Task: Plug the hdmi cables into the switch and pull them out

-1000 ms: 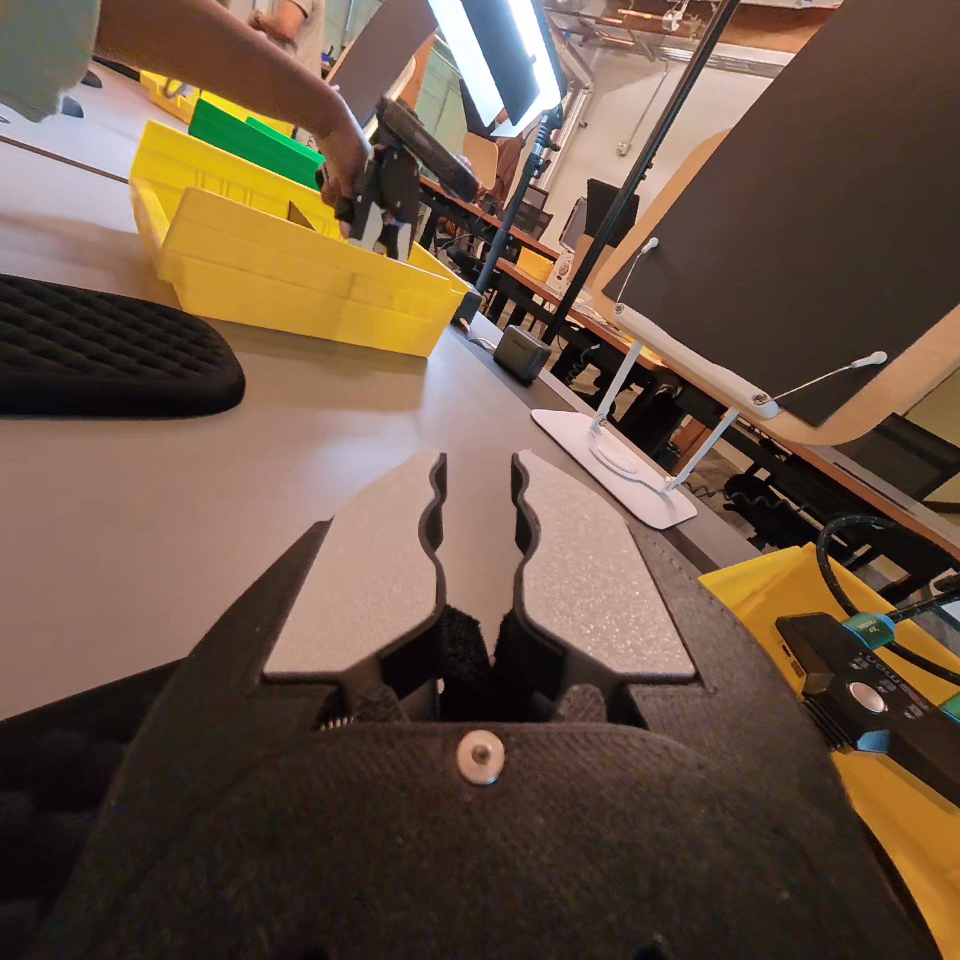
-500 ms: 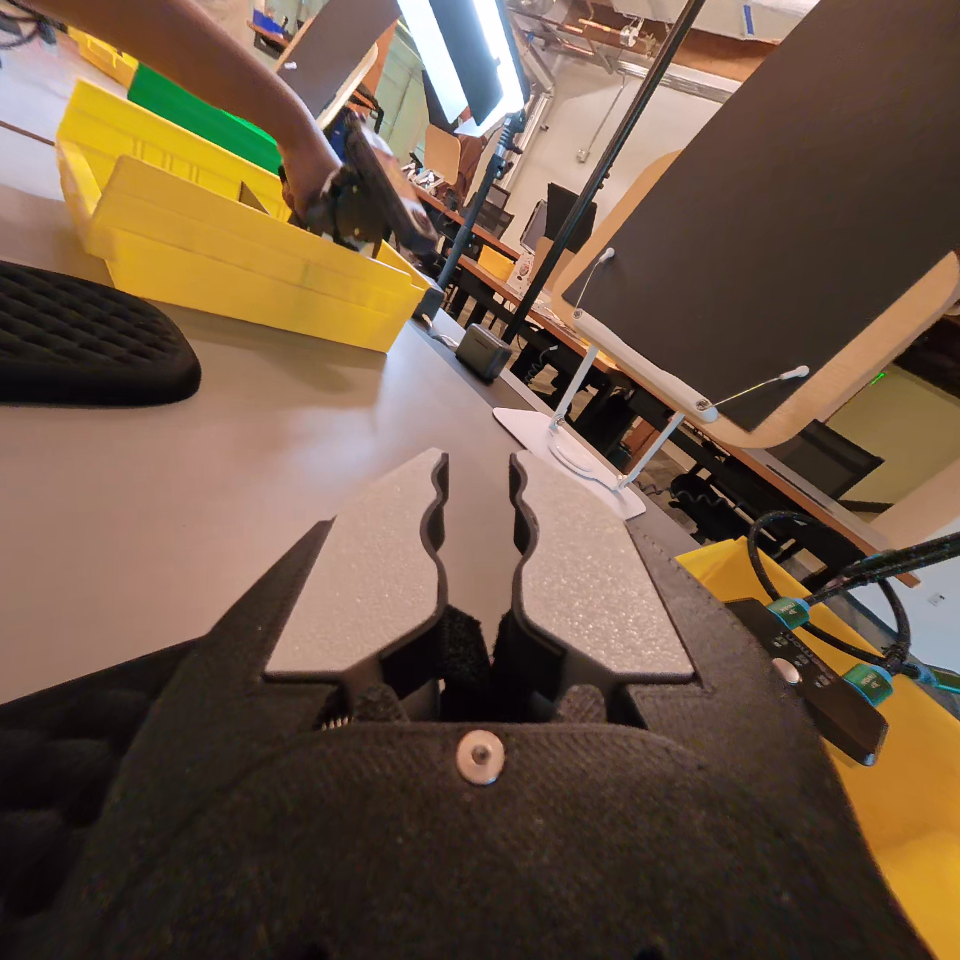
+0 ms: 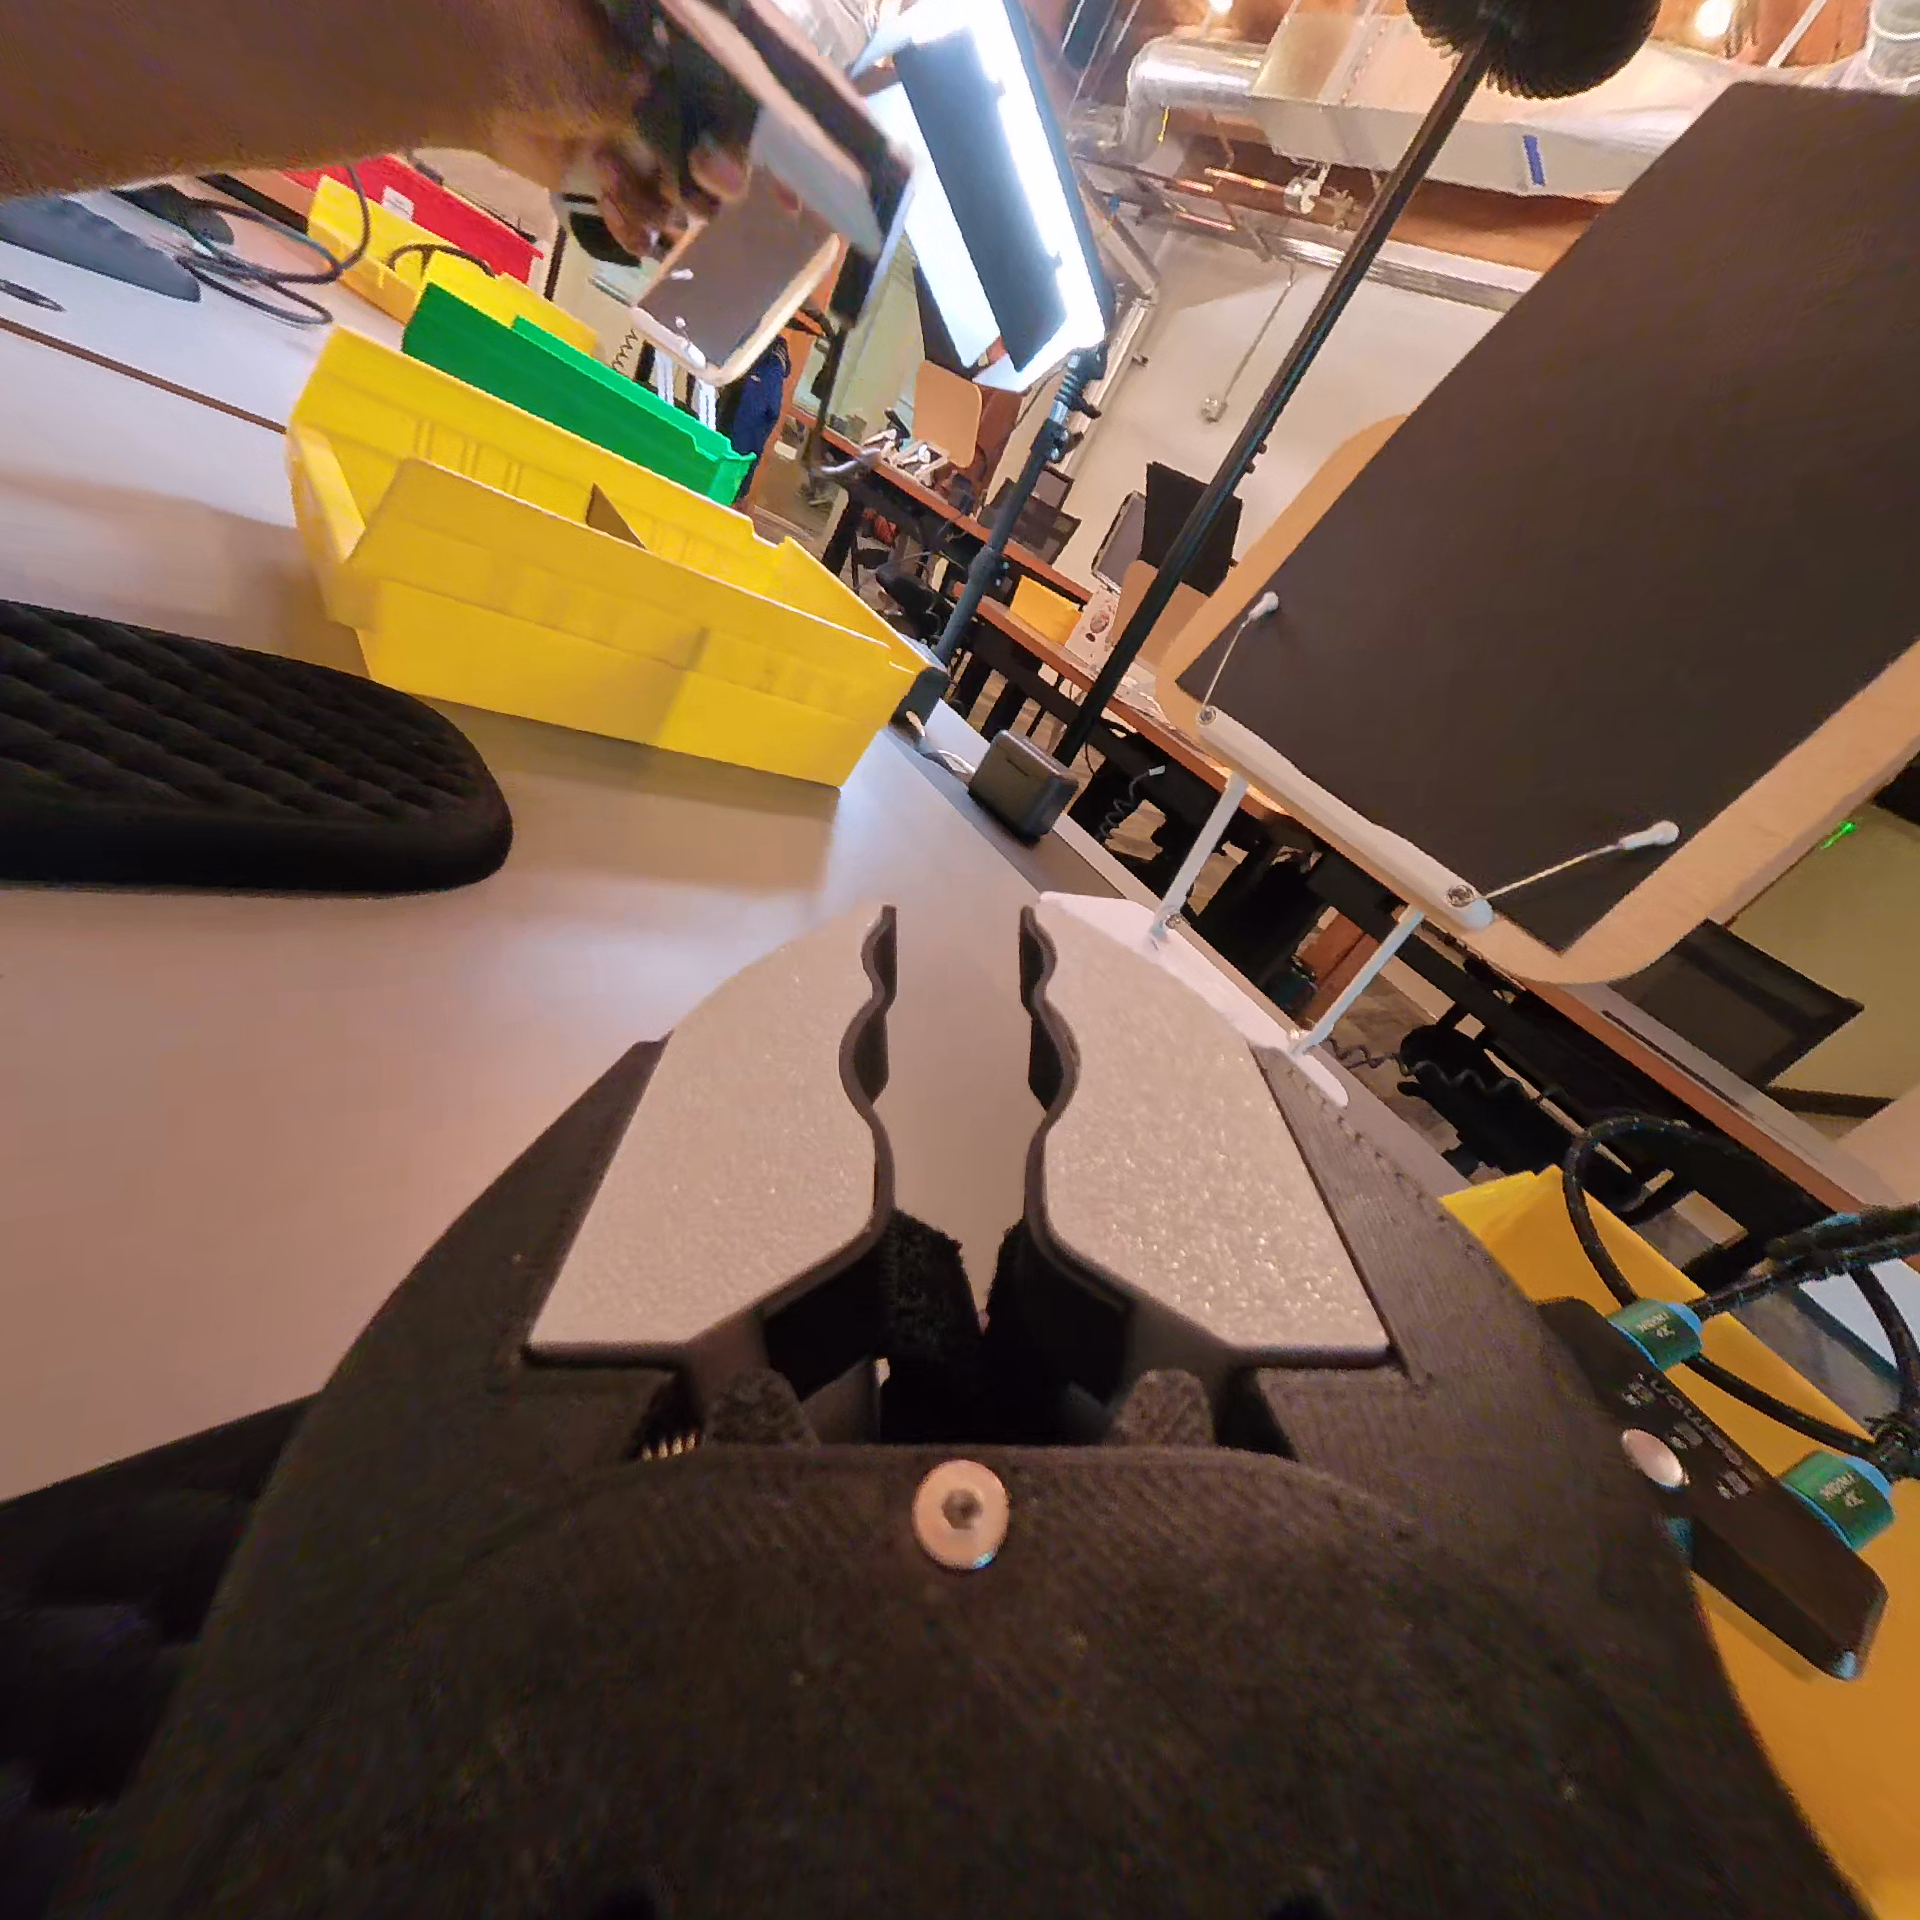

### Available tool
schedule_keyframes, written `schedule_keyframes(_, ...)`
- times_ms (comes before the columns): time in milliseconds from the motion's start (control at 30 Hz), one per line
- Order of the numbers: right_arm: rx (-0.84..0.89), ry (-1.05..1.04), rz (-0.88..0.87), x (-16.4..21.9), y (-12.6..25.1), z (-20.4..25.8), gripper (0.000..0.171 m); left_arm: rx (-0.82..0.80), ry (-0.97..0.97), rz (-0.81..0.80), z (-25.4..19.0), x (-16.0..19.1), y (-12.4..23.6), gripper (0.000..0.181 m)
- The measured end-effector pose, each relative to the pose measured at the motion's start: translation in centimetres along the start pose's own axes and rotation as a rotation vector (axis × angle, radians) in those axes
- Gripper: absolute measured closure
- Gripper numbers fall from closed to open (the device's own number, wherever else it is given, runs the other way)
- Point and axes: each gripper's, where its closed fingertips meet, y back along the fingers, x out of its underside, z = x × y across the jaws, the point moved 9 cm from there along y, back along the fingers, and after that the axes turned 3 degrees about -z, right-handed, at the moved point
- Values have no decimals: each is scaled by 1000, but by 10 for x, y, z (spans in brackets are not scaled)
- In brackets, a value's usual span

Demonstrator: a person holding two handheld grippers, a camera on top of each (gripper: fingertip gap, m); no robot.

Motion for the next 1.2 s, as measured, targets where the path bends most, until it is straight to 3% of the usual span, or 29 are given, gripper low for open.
schedule_keyframes(133,-8,-21,-56,-12,-3,7,148,12,147,-325,-53,-33,31,114)
schedule_keyframes(300,-12,-16,-193,-48,-7,31,147,202,602,-695,-124,-42,59,114)
schedule_keyframes(400,-2,-47,-318,-75,-10,50,144,307,890,-828,-173,-28,63,114)
schedule_keyframes(567,14,-13,-400,-112,-19,83,132,433,1234,-876,-236,0,61,115)
schedule_keyframes(800,42,278,-220,-123,-38,115,132,434,1111,-809,-273,11,57,115)
schedule_keyframes(867,72,323,-169,-119,-42,116,154,402,1008,-793,-280,7,58,115)
schedule_keyframes(900,78,320,-181,-119,-41,116,156,386,959,-797,-281,6,60,115)
schedule_keyframes(1000,34,201,-269,-116,-35,108,157,447,867,-805,-279,4,62,118)
schedule_keyframes(1200,-296,-360,-591,-101,-21,85,157,657,847,-765,-279,16,55,122)
